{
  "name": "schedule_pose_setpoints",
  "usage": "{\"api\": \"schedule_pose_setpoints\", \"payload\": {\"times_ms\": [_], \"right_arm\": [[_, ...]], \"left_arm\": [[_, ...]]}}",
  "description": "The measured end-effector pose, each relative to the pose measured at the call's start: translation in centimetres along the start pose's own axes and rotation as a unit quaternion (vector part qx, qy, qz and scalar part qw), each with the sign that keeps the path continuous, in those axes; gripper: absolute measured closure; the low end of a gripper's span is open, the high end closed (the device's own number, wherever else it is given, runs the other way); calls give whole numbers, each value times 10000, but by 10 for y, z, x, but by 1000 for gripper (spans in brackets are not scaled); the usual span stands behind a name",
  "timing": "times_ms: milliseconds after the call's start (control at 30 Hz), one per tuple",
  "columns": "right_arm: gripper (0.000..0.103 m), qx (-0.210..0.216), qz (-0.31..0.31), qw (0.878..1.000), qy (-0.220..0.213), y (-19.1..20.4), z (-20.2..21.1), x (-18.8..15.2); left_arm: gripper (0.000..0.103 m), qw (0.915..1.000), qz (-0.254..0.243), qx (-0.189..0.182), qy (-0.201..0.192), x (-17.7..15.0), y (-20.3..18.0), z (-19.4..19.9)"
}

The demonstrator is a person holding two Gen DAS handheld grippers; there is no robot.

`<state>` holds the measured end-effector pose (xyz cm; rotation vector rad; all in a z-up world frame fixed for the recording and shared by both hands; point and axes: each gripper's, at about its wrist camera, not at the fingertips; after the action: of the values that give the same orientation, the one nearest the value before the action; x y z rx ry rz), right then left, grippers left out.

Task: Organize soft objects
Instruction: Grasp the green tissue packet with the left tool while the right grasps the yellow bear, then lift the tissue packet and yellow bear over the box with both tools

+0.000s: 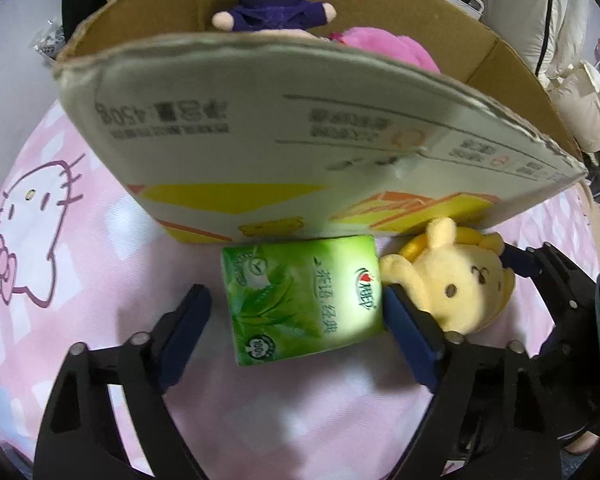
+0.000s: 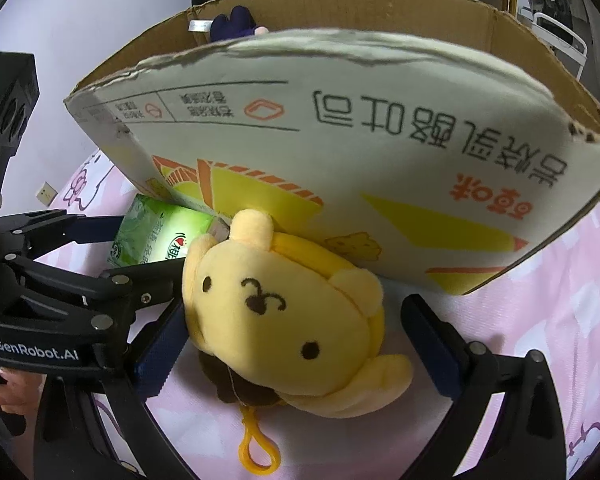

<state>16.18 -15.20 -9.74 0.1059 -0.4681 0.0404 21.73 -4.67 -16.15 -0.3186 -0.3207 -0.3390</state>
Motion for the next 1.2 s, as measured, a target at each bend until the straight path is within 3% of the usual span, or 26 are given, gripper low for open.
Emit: {"api": "schedule_pose_setpoints", "payload": {"times_ms": [67,767,867,1200], "right_arm": [[0,-17,29,10000,11,2,-1,0],[0,-65,-89,9999,-9,-11,7,-11],[5,130,-199,9997,45,-14,6,-11],[13,58,-250,9996,-111,-17,19,-19]], "left_arm": [[27,10000,-35,-56,3,-1,-3,0],[30,9997,-132,174,-75,-8,-10,14],[30,9996,-104,225,-106,-12,-10,19],[31,9980,78,478,-401,-27,-12,40]]}}
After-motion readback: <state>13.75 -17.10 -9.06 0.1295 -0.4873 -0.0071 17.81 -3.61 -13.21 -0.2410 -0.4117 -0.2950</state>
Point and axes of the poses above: each gripper's, at about its wrist camera, not at the fingertips, and z roughly against the way its jaws point, y to its left, x to its top, and after that the axes turned 6 degrees about -x, right-handed
